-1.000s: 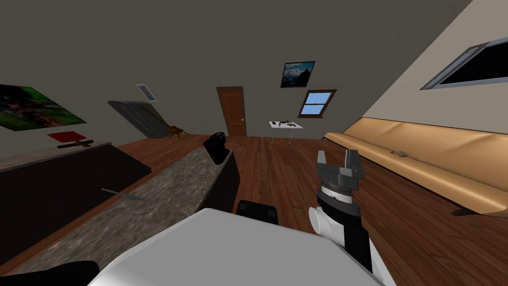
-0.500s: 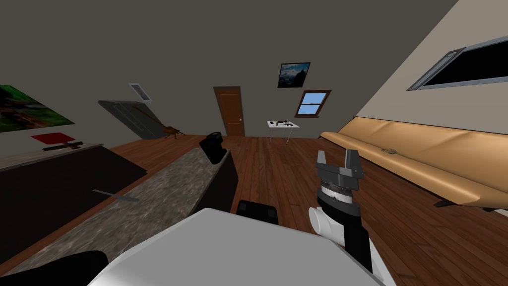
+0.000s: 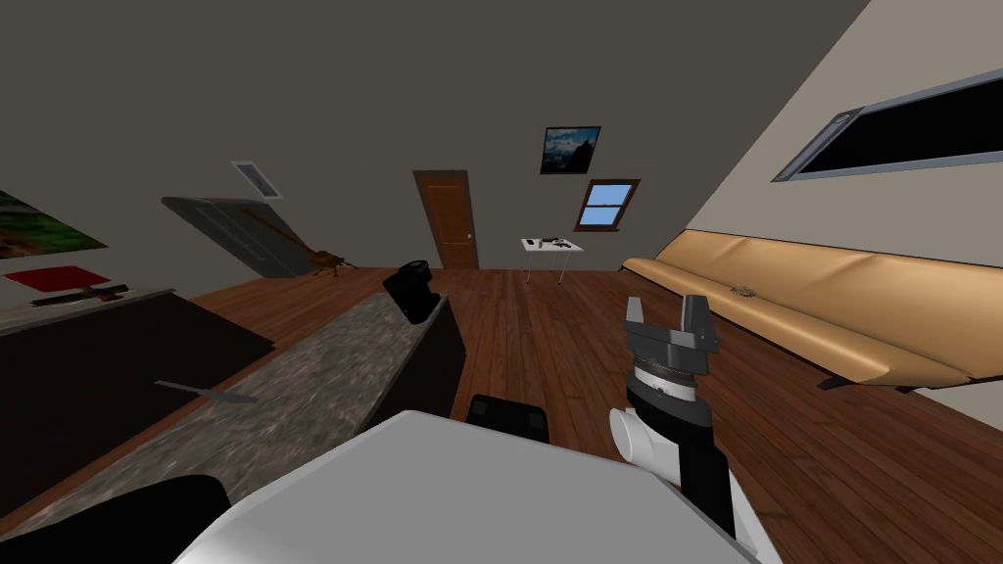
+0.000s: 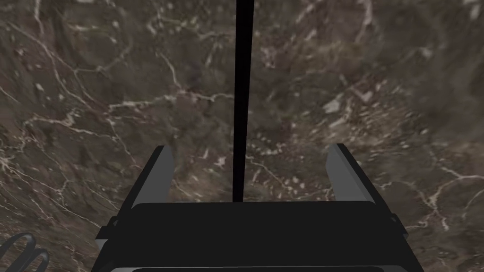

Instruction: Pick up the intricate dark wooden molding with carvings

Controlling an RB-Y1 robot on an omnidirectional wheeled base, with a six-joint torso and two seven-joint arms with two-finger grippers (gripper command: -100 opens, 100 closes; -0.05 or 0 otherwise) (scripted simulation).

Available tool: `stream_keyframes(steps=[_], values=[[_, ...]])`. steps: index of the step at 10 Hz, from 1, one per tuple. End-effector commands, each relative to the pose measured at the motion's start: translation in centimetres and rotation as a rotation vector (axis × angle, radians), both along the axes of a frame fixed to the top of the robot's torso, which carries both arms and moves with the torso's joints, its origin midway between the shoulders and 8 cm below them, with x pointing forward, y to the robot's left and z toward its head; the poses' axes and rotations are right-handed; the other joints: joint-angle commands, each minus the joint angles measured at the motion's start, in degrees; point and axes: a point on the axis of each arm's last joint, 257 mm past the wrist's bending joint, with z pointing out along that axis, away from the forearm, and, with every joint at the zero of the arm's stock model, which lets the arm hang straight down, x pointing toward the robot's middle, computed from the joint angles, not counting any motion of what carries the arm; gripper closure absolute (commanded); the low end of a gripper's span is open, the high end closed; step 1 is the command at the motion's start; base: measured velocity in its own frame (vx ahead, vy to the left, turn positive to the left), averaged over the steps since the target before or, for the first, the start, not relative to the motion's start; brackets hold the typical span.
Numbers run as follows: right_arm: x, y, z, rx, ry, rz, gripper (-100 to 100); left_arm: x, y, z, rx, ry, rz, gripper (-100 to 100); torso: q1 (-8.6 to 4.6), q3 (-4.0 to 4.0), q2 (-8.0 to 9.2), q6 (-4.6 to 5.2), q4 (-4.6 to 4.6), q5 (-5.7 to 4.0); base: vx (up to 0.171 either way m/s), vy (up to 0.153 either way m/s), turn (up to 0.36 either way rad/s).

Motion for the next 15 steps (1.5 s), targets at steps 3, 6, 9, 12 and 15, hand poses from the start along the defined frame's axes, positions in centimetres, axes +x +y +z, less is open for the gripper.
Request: stream_keyframes(steps=[3, 6, 9, 12, 15], values=[[0.0, 0.0, 0.0, 0.0, 0.0, 0.0, 0, 0.4, 2.6, 0.4, 0.017, 0.009, -0.008, -100, 0.02, 0.01, 0.03, 0.05, 0.0, 0.01, -0.022, -0.055, -0.054], [0.0, 0.0, 0.0, 0.0, 0.0, 0.0, 0, 1.0, 4.3, 1.0, 0.023, 0.013, -0.011, -100, -0.04, 0.0, 0.0, 0.05, 0.0, -0.01, -0.018, -0.065, -0.051], [0.0, 0.0, 0.0, 0.0, 0.0, 0.0, 0, 1.0, 4.3, 0.9, 0.023, 0.018, -0.014, 100, 0.17, -0.01, -0.02, -0.02, 0.0, 0.03, -0.005, -0.014, 0.006], [0.0, 0.0, 0.0, 0.0, 0.0, 0.0, 0, 0.9, 4.3, 0.9, 0.023, 0.019, -0.015, 100, 0.24, -0.02, -0.05, -0.02, 0.01, 0.06, -0.001, -0.001, 0.0], [0.0, 0.0, 0.0, 0.0, 0.0, 0.0, 0, -0.3, 2.8, 0.3, 0.018, 0.031, -0.016, 100, 0.23, 0.0, -0.03, -0.01, 0.02, 0.05, 0.006, 0.029, 0.038]])
